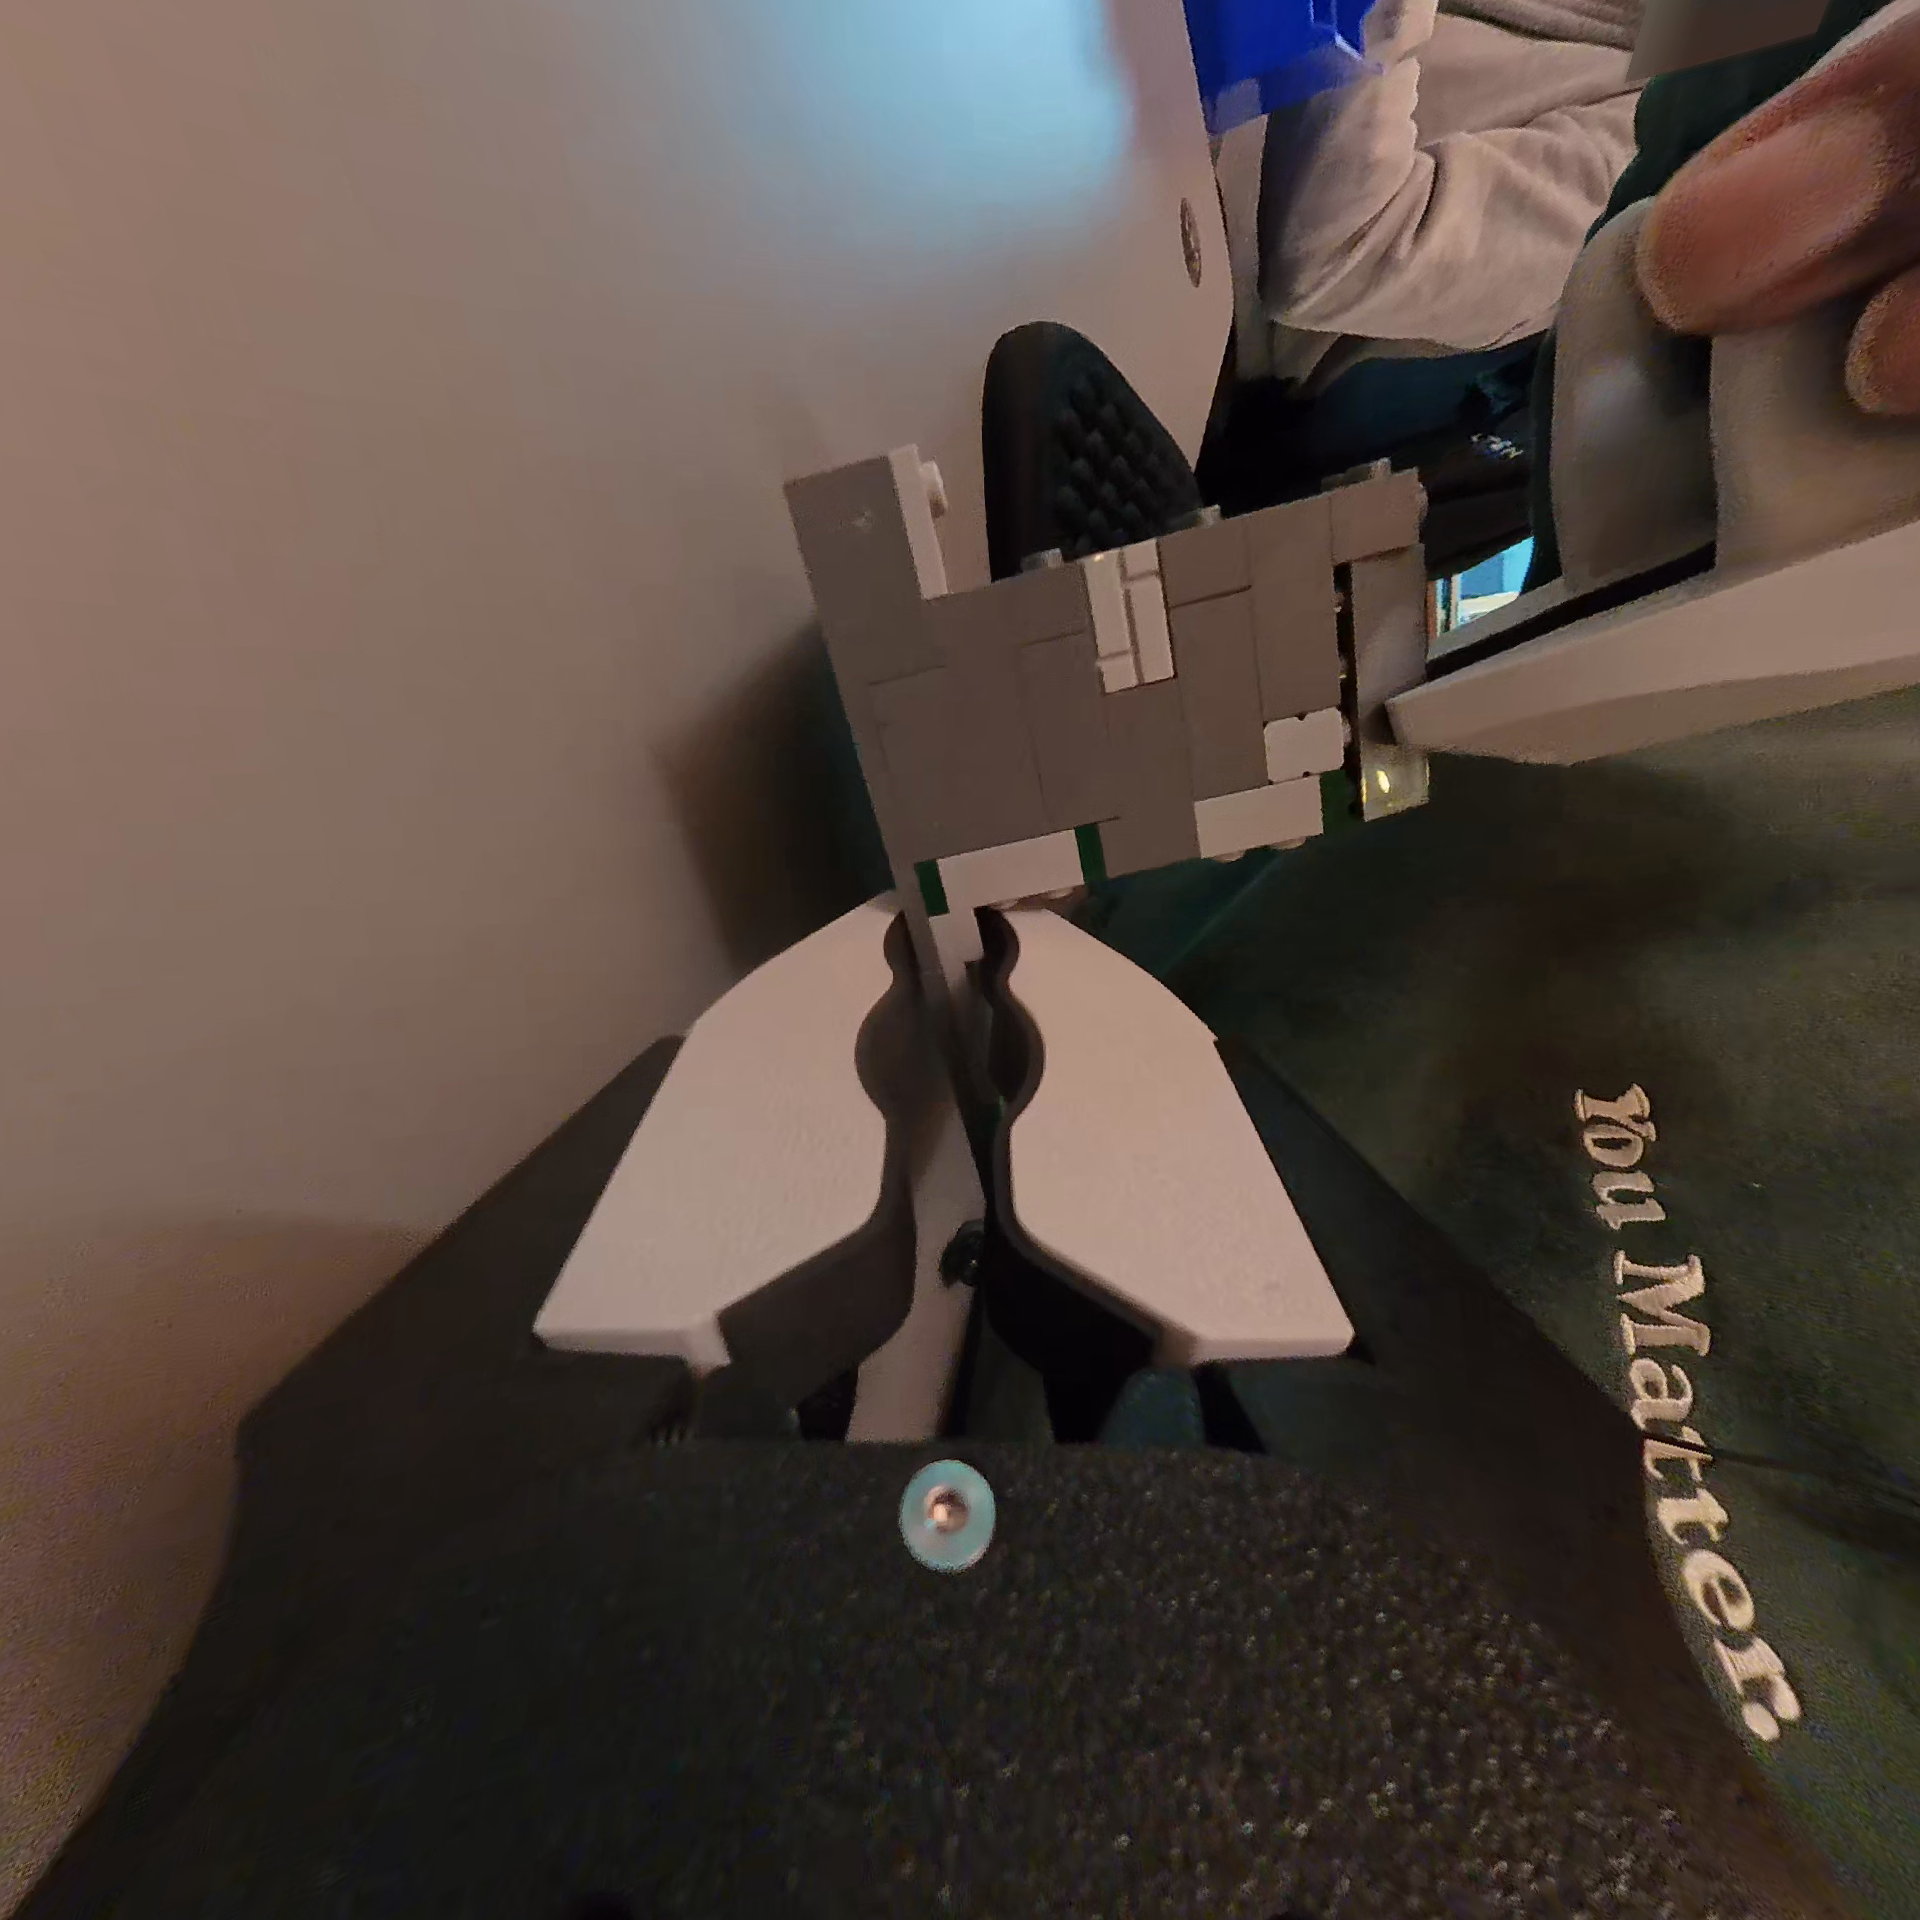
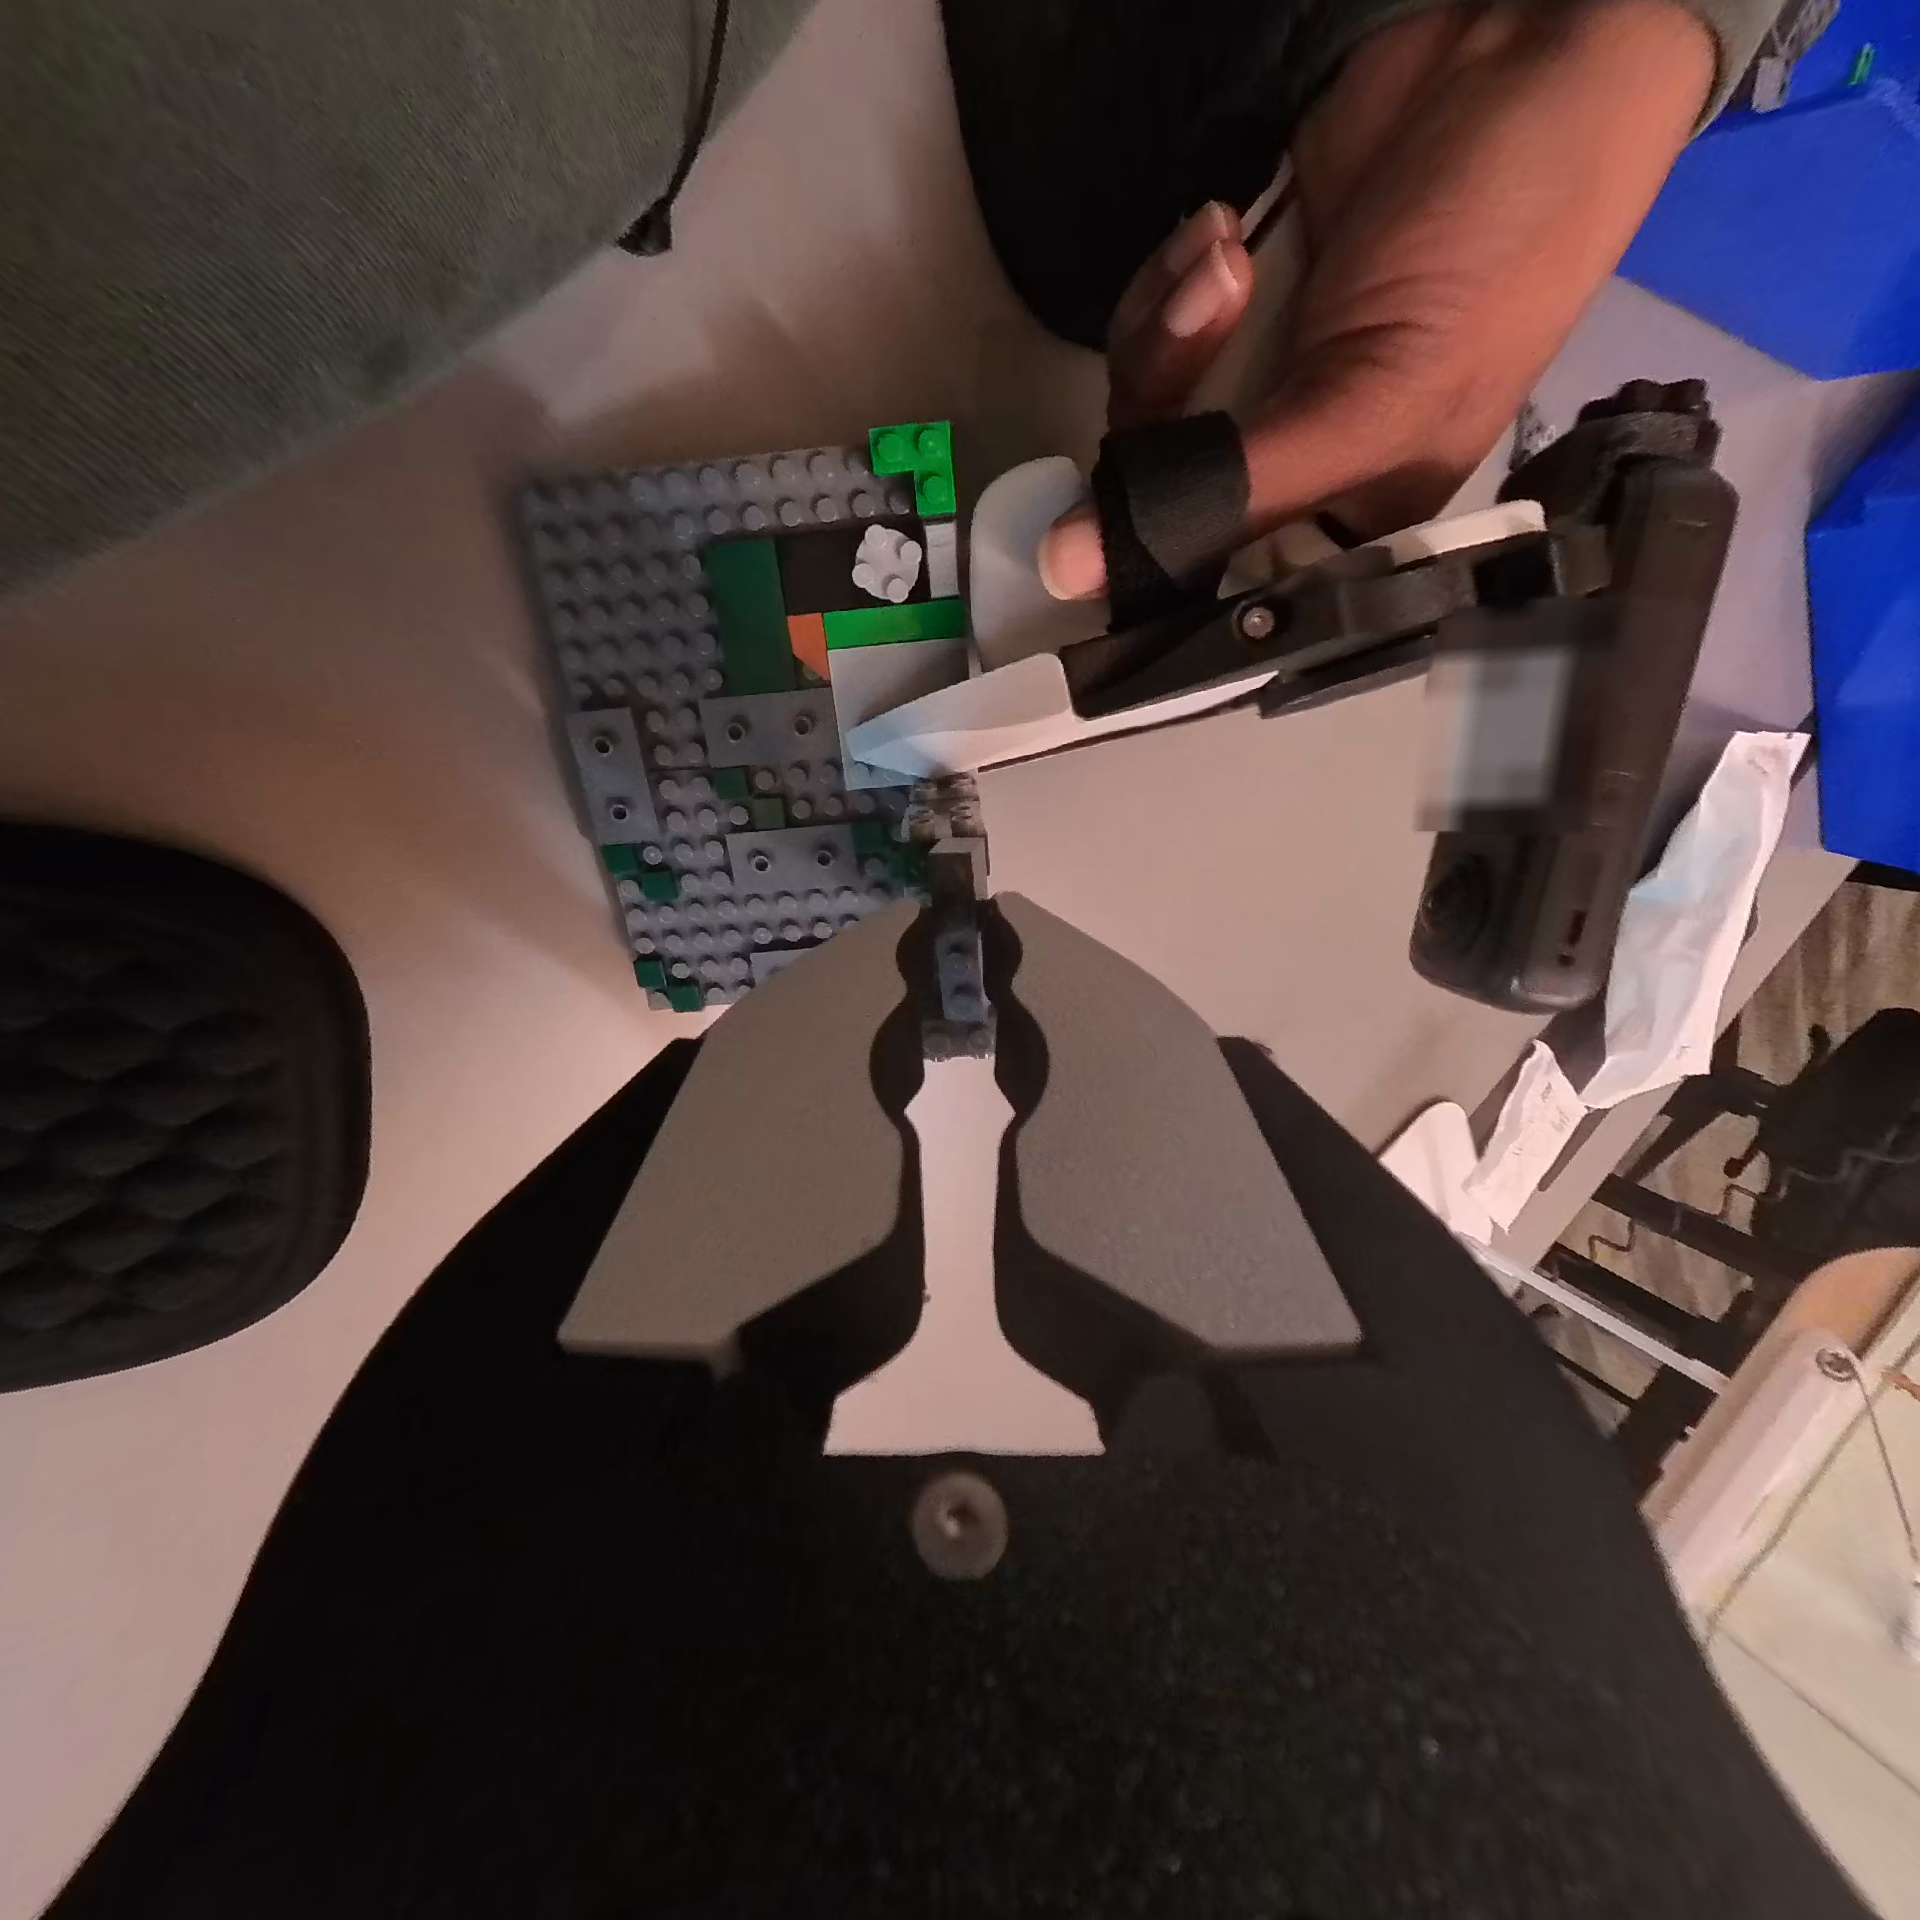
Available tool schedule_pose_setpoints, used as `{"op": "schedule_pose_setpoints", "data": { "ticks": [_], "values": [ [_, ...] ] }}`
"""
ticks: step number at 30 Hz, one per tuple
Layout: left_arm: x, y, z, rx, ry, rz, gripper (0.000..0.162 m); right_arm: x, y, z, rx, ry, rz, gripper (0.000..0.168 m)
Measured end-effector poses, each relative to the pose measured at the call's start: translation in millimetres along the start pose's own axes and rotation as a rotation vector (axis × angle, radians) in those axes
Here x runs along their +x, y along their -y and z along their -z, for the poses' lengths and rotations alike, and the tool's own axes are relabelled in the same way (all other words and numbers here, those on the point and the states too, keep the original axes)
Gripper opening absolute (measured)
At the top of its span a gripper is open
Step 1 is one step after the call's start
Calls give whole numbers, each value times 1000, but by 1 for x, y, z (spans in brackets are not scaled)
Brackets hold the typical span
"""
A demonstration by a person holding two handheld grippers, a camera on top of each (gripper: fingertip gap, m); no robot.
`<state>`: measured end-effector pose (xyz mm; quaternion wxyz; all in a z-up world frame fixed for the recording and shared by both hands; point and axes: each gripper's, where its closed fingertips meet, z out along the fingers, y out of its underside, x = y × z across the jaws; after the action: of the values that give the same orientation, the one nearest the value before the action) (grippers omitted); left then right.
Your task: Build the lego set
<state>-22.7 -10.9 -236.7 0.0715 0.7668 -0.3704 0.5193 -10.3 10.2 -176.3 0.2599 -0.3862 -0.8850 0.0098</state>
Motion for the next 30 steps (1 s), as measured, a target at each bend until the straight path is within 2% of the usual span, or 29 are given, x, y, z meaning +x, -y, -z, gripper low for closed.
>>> {"op": "schedule_pose_setpoints", "data": {
  "ticks": [1, 30],
  "values": [
    [0, 0, 0, -3, 5, -7, 10, -1, 0, 0, -3, 9, -5, 8],
    [-6, -9, -7, -107, 164, -151, 11, -17, 3, -6, -26, 185, -23, 10]
  ]
}}
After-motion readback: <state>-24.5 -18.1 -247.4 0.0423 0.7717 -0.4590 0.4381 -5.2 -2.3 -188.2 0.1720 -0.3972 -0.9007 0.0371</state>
